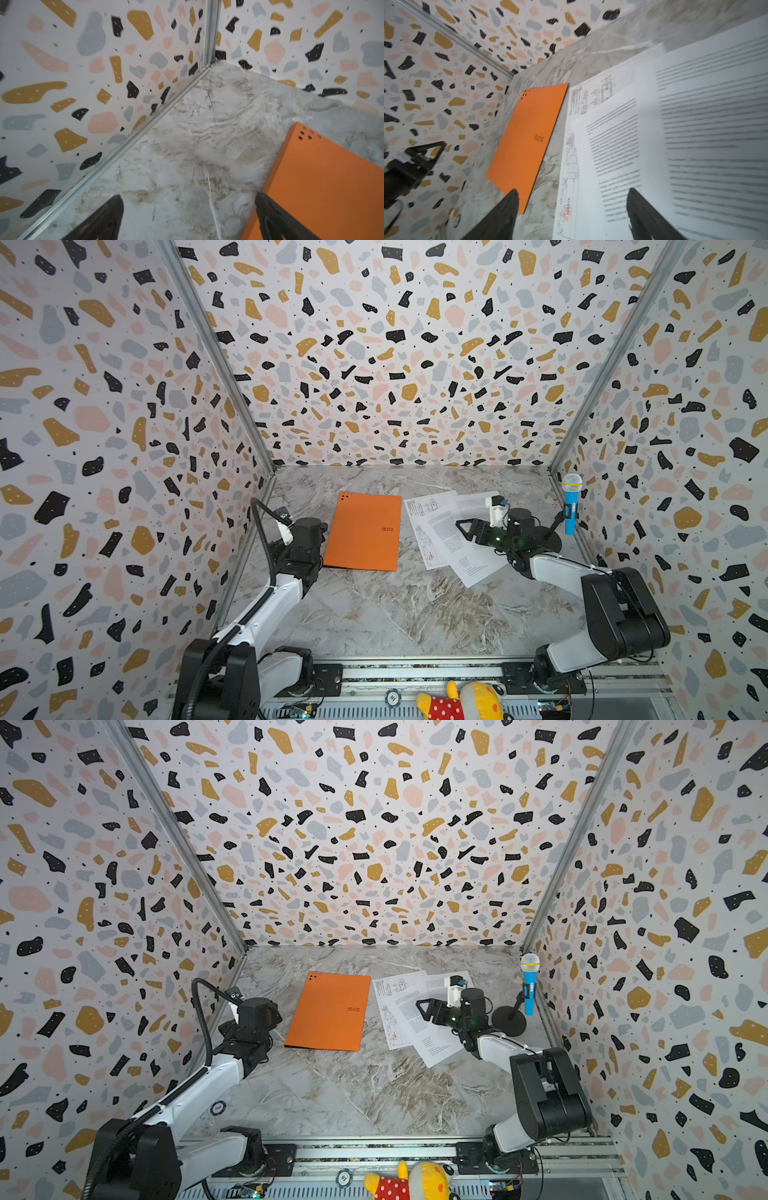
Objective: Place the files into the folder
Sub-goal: 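Move left gripper to orange folder's near edge while right gripper reaches far edge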
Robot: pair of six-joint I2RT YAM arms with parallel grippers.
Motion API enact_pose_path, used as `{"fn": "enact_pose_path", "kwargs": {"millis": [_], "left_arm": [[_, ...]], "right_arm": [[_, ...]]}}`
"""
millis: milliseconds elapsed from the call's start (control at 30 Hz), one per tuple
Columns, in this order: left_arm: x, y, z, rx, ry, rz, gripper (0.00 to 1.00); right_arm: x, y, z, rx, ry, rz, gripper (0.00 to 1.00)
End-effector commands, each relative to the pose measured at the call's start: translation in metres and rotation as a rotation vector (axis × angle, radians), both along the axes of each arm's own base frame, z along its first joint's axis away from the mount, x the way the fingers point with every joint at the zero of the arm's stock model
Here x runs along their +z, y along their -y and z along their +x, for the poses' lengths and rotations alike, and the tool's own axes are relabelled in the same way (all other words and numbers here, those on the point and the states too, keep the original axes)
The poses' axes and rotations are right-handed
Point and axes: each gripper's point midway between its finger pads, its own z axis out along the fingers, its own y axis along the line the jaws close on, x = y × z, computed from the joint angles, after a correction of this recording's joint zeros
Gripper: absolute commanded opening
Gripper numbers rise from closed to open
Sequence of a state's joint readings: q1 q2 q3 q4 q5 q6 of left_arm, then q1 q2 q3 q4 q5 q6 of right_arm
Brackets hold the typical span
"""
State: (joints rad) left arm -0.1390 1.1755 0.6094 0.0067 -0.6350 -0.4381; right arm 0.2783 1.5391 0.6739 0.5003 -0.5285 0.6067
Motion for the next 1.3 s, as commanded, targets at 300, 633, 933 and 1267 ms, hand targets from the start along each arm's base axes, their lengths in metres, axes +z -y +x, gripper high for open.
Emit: {"fn": "enact_pose_path", "kwargs": {"millis": [300, 633, 933, 1267], "left_arm": [[-0.023, 0.019, 0.025, -0.082, -0.086, -0.074, 1.00], [-0.049, 0.035, 0.027, -0.144, -0.128, -0.153, 1.00], [-0.056, 0.051, 0.032, -0.226, -0.122, -0.200, 0.98], [-0.073, 0.066, 0.034, -0.294, -0.155, -0.256, 0.94]], "right_arm": [[0.009, -0.110, -0.009, 0.200, -0.043, 0.104, 0.77], [-0.011, -0.161, -0.003, 0.266, -0.143, 0.141, 0.73], [-0.026, -0.168, 0.000, 0.257, -0.200, 0.115, 0.71], [-0.039, -0.172, 0.003, 0.255, -0.255, 0.073, 0.70]]}}
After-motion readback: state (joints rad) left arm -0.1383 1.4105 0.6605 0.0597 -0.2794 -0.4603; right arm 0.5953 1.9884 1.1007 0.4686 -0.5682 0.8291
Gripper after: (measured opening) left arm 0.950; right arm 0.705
